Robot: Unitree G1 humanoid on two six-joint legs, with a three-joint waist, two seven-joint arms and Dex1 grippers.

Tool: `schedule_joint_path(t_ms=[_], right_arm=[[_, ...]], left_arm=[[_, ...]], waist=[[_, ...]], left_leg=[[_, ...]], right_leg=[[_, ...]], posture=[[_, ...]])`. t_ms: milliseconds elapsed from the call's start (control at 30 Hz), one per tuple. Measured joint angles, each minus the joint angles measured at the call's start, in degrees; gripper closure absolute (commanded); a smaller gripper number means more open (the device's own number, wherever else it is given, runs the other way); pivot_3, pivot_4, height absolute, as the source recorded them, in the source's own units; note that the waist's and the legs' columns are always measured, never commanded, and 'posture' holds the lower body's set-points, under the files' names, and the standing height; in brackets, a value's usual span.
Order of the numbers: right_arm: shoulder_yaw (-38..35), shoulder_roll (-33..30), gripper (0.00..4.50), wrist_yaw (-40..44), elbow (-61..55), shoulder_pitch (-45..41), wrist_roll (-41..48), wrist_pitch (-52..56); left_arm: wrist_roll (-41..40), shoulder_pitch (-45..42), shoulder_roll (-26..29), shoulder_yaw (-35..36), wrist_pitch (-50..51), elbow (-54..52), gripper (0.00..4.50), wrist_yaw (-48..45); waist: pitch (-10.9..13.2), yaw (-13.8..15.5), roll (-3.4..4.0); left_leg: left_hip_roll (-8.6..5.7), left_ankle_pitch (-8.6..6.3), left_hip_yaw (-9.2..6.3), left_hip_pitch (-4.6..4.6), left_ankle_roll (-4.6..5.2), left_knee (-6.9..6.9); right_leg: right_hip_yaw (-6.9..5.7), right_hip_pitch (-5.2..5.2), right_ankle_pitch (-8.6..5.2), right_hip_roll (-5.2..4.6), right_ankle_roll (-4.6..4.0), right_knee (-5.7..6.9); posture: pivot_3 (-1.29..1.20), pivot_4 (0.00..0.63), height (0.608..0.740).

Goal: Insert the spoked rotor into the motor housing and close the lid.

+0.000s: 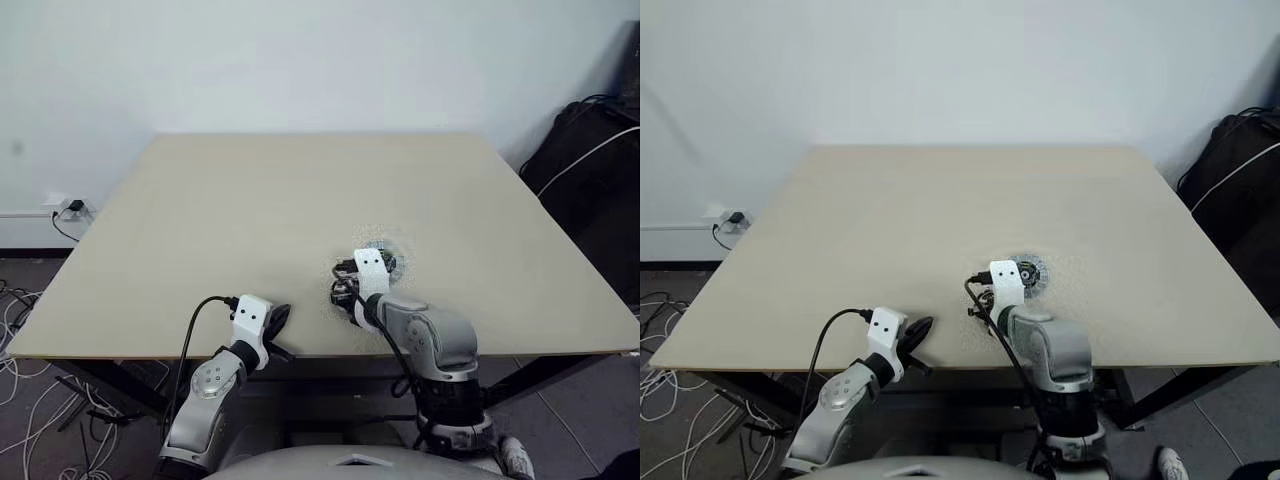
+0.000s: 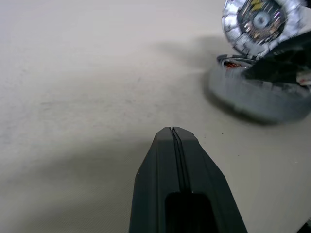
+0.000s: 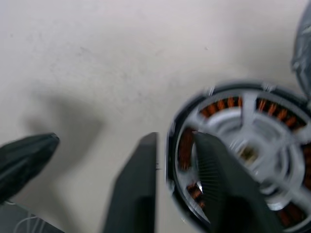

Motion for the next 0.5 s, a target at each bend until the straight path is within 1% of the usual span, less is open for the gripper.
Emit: schedule_joint_path(t_ms=[67,167,200,267,333,367,400,467,500], right_arm=[[-0.6,0.4,2.29,-0.4,0.6,-2.1,2.0,0.0],[-0.6,1.4,2.29,-0.1,0.6,-5.0,4.4,-0.6],[0.6,1.4,2.29,0.6,0.5,-5.4,5.0,-1.4],[6.0,-0.9,2.29,3.5,-0.3,-5.2,5.4,-4.1],[12.1,-6.8,2.29,7.4,-1.5,-5.3,5.6,-7.1],[16.8,-13.1,2.29,10.7,-3.0,-5.8,5.0,-9.9],[19.0,-17.4,2.29,12.9,-3.8,-6.2,4.6,-11.4],[25.1,-27.0,2.29,17.9,-5.1,-7.4,2.3,-16.4],[26.4,-29.2,2.29,19.2,-5.2,-7.6,1.6,-17.6]], left_arm=[[0.0,0.0,0.0,0.0,0.0,0.0,4.5,0.0],[0.0,0.0,0.1,0.0,0.0,0.0,4.5,0.0],[0.0,0.0,0.1,0.0,0.0,0.0,4.5,0.0],[0.0,-0.1,0.2,0.0,0.0,0.0,4.5,0.0],[0.0,-0.4,0.1,0.0,0.0,0.0,4.5,0.0],[0.0,-0.4,0.2,0.0,0.0,0.0,4.5,0.0],[0.0,-0.4,0.2,0.0,0.0,0.0,4.5,0.0],[0.0,-0.4,0.4,0.2,0.0,0.0,4.5,0.0],[0.0,-0.5,0.5,0.3,0.0,0.0,4.5,0.0]], waist=[[0.0,0.0,0.05],[0.0,0.0,0.04],[0.0,0.0,0.04],[0.0,-0.1,0.04],[0.0,0.1,0.02],[0.0,0.3,0.04],[0.1,0.4,0.03],[0.1,0.4,0.0],[0.1,0.4,-0.04]], left_leg=[[0.0,0.0,0.01,-0.07,0.0,-0.04],[0.0,-0.02,0.0,-0.1,0.01,-0.15],[0.0,-0.01,0.0,-0.1,0.02,-0.2],[-0.01,-0.02,0.0,-0.12,0.03,-0.26],[-0.07,-0.02,-0.01,-0.15,0.07,-0.25],[-0.11,-0.04,0.0,-0.17,0.14,-0.16],[-0.14,-0.06,-0.01,-0.18,0.16,-0.13],[-0.12,-0.07,0.0,-0.2,0.16,-0.04],[-0.1,-0.07,-0.01,-0.2,0.16,-0.04]], right_leg=[[0.03,-0.09,0.04,0.0,0.0,-0.02],[0.02,-0.16,0.18,0.0,-0.31,-0.06],[0.02,-0.18,0.18,0.0,-0.33,-0.09],[0.02,-0.21,0.15,-0.01,-0.36,-0.12],[-0.04,-0.16,0.15,-0.05,-0.35,-0.18],[-0.06,-0.13,0.16,-0.07,-0.33,-0.22],[-0.07,-0.1,0.15,-0.1,-0.31,-0.24],[-0.07,-0.09,-0.01,-0.11,0.0,-0.26],[-0.09,-0.08,-0.02,-0.11,0.02,-0.25]], posture=[[0.0,0.0,0.74],[0.0,0.0,0.74],[0.0,0.0,0.74],[0.0,0.0,0.74],[0.0,0.0,0.74],[0.0,0.0,0.74],[0.0,0.0,0.74],[0.0,0.0,0.74],[0.0,0.0,0.74]])
